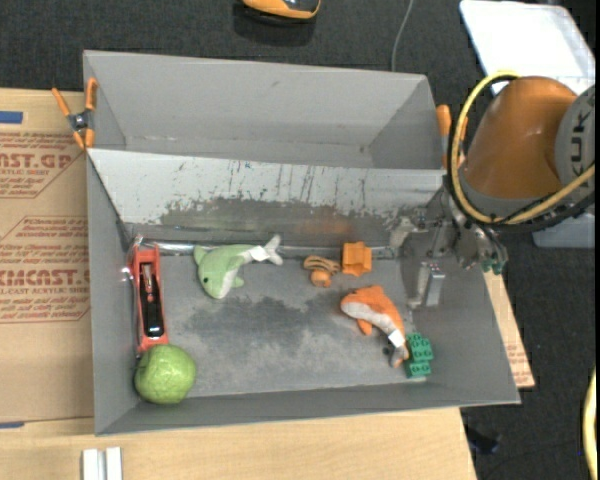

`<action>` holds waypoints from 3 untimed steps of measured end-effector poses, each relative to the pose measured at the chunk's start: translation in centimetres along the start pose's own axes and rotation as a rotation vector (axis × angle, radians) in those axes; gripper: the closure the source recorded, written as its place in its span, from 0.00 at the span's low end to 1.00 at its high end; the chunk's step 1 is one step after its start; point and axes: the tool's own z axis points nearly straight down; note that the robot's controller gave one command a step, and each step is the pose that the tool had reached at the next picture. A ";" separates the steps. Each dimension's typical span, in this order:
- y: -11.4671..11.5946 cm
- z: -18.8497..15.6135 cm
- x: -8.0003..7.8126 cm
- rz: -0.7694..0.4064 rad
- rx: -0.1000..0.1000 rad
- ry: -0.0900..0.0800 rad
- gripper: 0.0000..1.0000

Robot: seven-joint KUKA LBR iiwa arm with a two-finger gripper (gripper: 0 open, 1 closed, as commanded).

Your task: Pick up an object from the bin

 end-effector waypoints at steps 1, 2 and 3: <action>0.1 -0.5 -0.1 -0.001 0.001 -0.007 0.00; 2.6 0.3 4.4 0.135 0.001 -0.010 0.00; -1.7 3.2 3.5 0.184 0.001 -0.012 0.00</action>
Offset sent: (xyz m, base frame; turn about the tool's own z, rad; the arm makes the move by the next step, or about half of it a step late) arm -0.0705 0.0423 -0.0077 0.2073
